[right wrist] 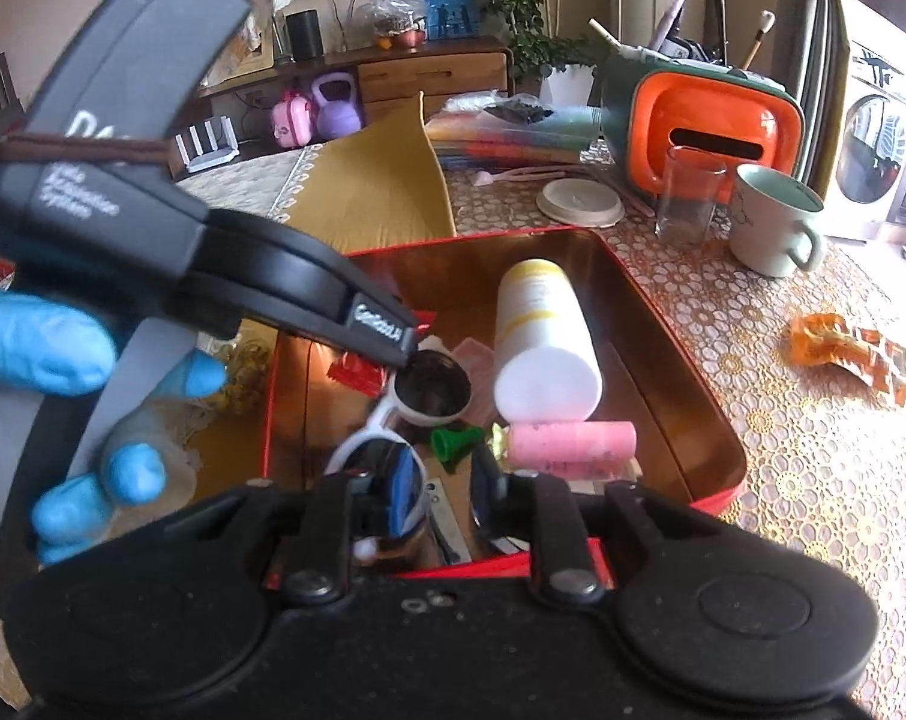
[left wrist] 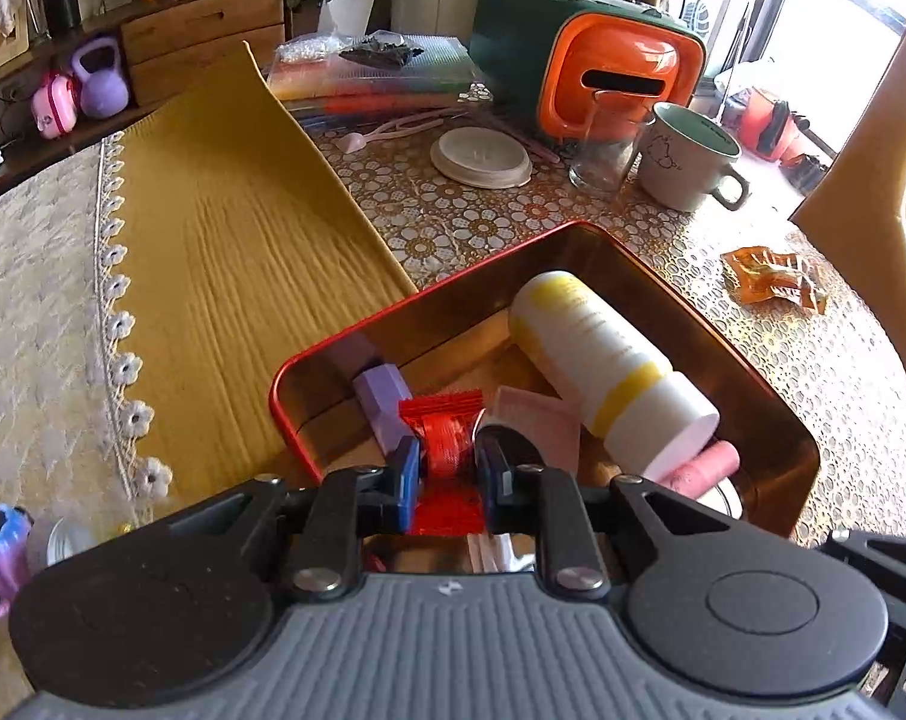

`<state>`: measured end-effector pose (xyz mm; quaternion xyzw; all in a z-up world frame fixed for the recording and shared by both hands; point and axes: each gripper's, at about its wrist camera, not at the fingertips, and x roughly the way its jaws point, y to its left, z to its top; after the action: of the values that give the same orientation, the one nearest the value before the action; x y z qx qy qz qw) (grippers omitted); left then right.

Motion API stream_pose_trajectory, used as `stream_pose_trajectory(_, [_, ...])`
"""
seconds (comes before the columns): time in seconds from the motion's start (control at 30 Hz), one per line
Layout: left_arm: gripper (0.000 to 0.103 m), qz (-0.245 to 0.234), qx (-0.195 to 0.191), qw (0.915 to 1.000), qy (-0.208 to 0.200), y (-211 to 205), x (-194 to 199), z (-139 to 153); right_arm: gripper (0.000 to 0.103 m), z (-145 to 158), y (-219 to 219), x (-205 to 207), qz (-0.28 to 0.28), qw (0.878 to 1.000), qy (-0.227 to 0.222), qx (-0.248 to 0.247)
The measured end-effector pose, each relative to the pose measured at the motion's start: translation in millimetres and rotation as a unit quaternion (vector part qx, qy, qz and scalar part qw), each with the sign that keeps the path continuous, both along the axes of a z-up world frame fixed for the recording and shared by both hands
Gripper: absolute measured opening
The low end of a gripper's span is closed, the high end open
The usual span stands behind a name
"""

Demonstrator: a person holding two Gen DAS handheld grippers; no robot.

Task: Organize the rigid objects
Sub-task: 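Open left tool to drop the wrapper in the box while right tool releases the clipper, then move left tool to the purple toy while right tool moves to the pill bottle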

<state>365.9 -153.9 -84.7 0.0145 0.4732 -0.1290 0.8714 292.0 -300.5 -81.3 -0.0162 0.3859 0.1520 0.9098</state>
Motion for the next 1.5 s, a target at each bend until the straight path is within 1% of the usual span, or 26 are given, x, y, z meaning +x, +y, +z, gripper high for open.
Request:
stream_pose_trajectory(0.07, [0.020,-0.005,0.001,1.0000,-0.002,1,-5,2,0.033,3,1,-3,-0.001,1.000,-0.004,0.003])
stream_pose_trajectory(0.13, [0.021,-0.008,-0.006,0.9999,-0.002,4,-11,4,0.050,7,2,-8,0.000,1.000,-0.011,0.003])
stream_pose_trajectory(0.2, [0.021,-0.009,-0.013,0.9999,-0.005,7,-18,9,0.058,11,3,-13,0.001,1.000,-0.018,0.005])
stream_pose_trajectory(0.23, [0.021,-0.010,-0.015,0.9998,-0.008,9,-22,12,0.061,14,4,-16,0.002,1.000,-0.021,0.005])
stream_pose_trajectory(0.43, [0.021,-0.020,-0.033,0.9990,-0.024,22,-49,34,0.069,27,9,-32,0.006,1.000,-0.030,0.007])
stream_pose_trajectory(0.47, [0.021,-0.020,-0.036,0.9988,-0.027,25,-54,37,0.069,28,10,-35,0.005,0.999,-0.032,0.007])
stream_pose_trajectory(0.6, [0.034,-0.016,-0.040,0.9983,-0.040,42,-75,49,0.070,38,15,-47,0.008,0.999,-0.036,0.016])
stream_pose_trajectory(0.63, [0.040,-0.014,-0.039,0.9981,-0.045,47,-81,53,0.071,40,17,-50,0.010,0.999,-0.039,0.018])
stream_pose_trajectory(0.7, [0.050,-0.011,-0.043,0.9977,-0.052,60,-92,58,0.074,46,23,-58,0.018,0.999,-0.047,0.020])
stream_pose_trajectory(0.77, [0.052,-0.006,-0.044,0.9971,-0.061,76,-105,64,0.079,53,29,-67,0.027,0.998,-0.055,0.021])
stream_pose_trajectory(0.83, [0.053,0.004,-0.042,0.9971,-0.064,91,-114,68,0.087,57,36,-73,0.038,0.997,-0.057,0.023])
stream_pose_trajectory(0.87, [0.055,0.011,-0.043,0.9970,-0.064,100,-119,70,0.088,60,39,-75,0.046,0.997,-0.057,0.024])
stream_pose_trajectory(0.93, [0.063,0.020,-0.040,0.9966,-0.069,118,-129,72,0.093,64,48,-80,0.061,0.996,-0.061,0.024])
stream_pose_trajectory(1.0, [0.064,0.028,-0.029,0.9960,-0.079,134,-138,73,0.098,68,55,-84,0.075,0.995,-0.068,0.019])
stream_pose_trajectory(1.1, [0.064,0.040,-0.016,0.9957,-0.083,154,-147,74,0.103,72,68,-88,0.096,0.993,-0.074,0.012])
stream_pose_trajectory(1.17, [0.072,0.053,-0.015,0.9951,-0.083,168,-150,73,0.103,73,77,-88,0.111,0.991,-0.075,0.006])
stream_pose_trajectory(1.23, [0.084,0.072,-0.014,0.9934,-0.088,182,-151,73,0.103,73,87,-87,0.130,0.988,-0.077,-0.006])
stream_pose_trajectory(1.3, [0.086,0.089,-0.013,0.9917,-0.091,192,-150,71,0.103,73,96,-84,0.147,0.986,-0.075,-0.011])
stream_pose_trajectory(1.4, [0.086,0.105,-0.010,0.9905,-0.088,204,-145,67,0.103,72,108,-78,0.171,0.982,-0.075,-0.025])
stream_pose_trajectory(1.5, [0.086,0.112,-0.002,0.9897,-0.089,210,-137,61,0.103,69,115,-70,0.183,0.979,-0.078,-0.039])
